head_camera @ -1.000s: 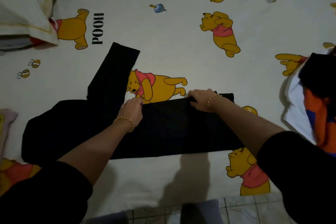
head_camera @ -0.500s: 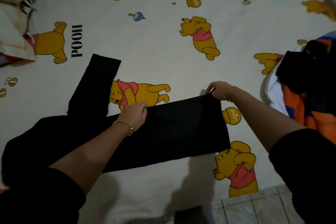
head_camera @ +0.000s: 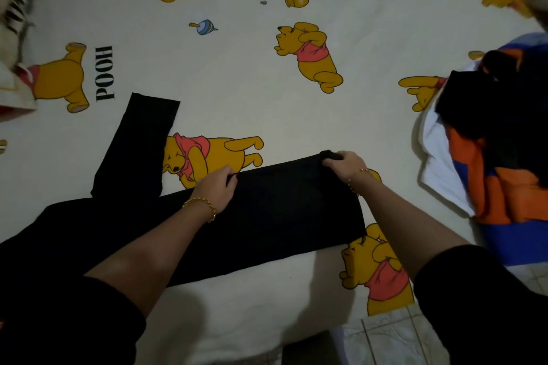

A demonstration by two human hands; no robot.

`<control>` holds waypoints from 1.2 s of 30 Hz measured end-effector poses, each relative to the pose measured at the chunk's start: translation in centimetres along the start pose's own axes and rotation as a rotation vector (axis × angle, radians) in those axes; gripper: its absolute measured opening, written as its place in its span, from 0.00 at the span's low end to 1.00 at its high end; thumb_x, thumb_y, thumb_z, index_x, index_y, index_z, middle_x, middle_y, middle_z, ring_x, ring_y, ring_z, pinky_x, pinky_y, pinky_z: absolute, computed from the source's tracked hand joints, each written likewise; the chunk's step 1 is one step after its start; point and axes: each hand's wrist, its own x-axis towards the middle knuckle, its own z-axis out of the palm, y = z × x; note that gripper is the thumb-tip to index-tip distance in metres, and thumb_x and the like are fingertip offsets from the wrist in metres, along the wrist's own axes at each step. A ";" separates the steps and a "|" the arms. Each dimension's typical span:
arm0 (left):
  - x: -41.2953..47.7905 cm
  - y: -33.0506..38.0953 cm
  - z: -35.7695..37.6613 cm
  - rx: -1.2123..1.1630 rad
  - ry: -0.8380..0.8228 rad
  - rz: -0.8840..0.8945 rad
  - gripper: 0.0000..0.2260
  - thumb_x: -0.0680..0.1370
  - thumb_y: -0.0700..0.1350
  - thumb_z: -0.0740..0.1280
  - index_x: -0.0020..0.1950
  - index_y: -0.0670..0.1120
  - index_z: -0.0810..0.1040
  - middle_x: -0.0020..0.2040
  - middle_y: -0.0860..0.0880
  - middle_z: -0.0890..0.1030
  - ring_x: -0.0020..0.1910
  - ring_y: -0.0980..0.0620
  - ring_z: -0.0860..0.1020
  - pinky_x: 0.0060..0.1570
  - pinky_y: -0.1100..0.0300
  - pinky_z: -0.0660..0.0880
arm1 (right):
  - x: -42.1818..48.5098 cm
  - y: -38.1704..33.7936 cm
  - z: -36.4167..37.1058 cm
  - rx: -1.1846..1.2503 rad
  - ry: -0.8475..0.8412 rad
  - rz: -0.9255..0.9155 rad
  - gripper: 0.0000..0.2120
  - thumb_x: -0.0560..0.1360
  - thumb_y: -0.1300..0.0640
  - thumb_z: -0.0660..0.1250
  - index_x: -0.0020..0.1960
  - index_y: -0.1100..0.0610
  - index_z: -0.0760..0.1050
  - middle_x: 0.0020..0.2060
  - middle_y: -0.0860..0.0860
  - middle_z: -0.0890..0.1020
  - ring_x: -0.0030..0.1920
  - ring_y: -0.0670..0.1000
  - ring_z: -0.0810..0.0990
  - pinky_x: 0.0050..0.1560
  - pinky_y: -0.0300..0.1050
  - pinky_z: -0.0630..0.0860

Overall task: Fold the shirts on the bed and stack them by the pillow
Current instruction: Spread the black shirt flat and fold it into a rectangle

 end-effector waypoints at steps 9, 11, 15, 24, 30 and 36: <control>0.0 0.6 0.6 0.108 0.143 0.016 0.14 0.80 0.47 0.60 0.64 0.45 0.71 0.59 0.48 0.75 0.59 0.48 0.73 0.61 0.49 0.69 | -0.6 1.0 -0.8 0.104 0.372 -0.159 0.13 0.77 0.59 0.60 0.61 0.59 0.66 0.51 0.54 0.75 0.51 0.54 0.76 0.53 0.49 0.73; -0.1 1.4 1.1 0.214 0.229 0.093 0.19 0.79 0.48 0.61 0.68 0.44 0.68 0.64 0.46 0.72 0.64 0.47 0.70 0.66 0.47 0.65 | -1.6 1.2 0.4 -0.090 0.434 -0.309 0.18 0.77 0.58 0.59 0.66 0.61 0.67 0.62 0.56 0.73 0.62 0.55 0.72 0.63 0.51 0.69; -1.9 2.1 3.8 0.347 0.253 0.216 0.23 0.78 0.47 0.59 0.72 0.43 0.64 0.72 0.44 0.66 0.72 0.46 0.64 0.70 0.42 0.56 | -5.2 2.5 6.3 -0.507 0.378 -0.614 0.28 0.76 0.52 0.54 0.74 0.59 0.60 0.75 0.55 0.60 0.76 0.54 0.55 0.74 0.59 0.53; -7.3 -3.8 7.0 0.472 0.111 0.108 0.27 0.78 0.55 0.48 0.77 0.51 0.52 0.77 0.45 0.54 0.75 0.46 0.55 0.71 0.42 0.46 | -6.3 6.8 8.4 -0.665 0.271 -0.514 0.31 0.79 0.44 0.47 0.78 0.53 0.47 0.77 0.50 0.49 0.77 0.49 0.45 0.75 0.58 0.45; -7.8 -5.9 2.3 0.429 0.151 0.017 0.26 0.79 0.53 0.47 0.75 0.46 0.61 0.74 0.42 0.62 0.73 0.43 0.61 0.69 0.42 0.55 | -6.6 4.1 8.0 -0.706 0.250 -0.544 0.31 0.79 0.43 0.45 0.78 0.55 0.47 0.77 0.51 0.51 0.77 0.49 0.44 0.75 0.57 0.42; -8.1 -10.6 -4.1 0.291 0.326 -0.142 0.25 0.79 0.50 0.50 0.75 0.43 0.61 0.74 0.43 0.63 0.74 0.44 0.59 0.72 0.44 0.54 | -7.6 -5.3 13.6 -0.713 0.105 -0.758 0.31 0.77 0.43 0.39 0.78 0.53 0.45 0.77 0.50 0.50 0.77 0.48 0.45 0.74 0.55 0.39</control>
